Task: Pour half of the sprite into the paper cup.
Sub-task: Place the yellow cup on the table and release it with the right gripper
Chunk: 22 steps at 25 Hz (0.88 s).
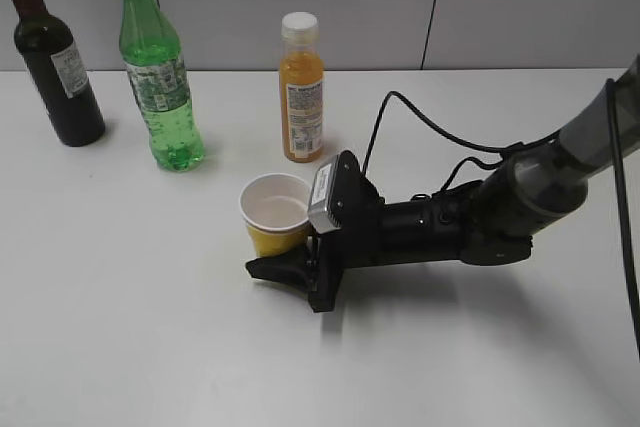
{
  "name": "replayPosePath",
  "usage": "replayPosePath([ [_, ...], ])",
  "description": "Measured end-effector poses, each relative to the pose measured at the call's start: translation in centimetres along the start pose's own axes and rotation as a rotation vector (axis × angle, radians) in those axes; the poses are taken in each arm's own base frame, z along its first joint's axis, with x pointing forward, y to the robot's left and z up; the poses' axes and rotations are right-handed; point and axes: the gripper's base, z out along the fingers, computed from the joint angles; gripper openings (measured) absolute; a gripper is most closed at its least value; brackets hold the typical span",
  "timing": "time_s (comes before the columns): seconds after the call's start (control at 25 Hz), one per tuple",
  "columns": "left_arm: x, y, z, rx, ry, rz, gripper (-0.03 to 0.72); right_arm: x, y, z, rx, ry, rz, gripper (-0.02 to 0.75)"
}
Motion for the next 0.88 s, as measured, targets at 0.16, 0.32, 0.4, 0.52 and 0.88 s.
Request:
replayPosePath([
  [0.16, 0.0, 0.0, 0.0, 0.0, 0.0, 0.0, 0.283, 0.27, -0.42, 0.49, -0.017, 0.004, -0.02, 0.445],
  [0.32, 0.0, 0.0, 0.0, 0.0, 0.0, 0.0, 0.283, 0.58, -0.23, 0.58, -0.047, 0.02, -0.035, 0.445],
  [0.4, 0.0, 0.0, 0.0, 0.0, 0.0, 0.0, 0.283, 0.62, -0.18, 0.59, -0.055, 0.026, -0.041, 0.458],
  [0.52, 0.0, 0.0, 0.0, 0.0, 0.0, 0.0, 0.283, 0.64, -0.12, 0.61, -0.06, 0.029, -0.045, 0.599],
  [0.88, 0.0, 0.0, 0.0, 0.0, 0.0, 0.0, 0.283, 0.53, -0.23, 0.38, -0.058, 0.037, -0.055, 0.659],
])
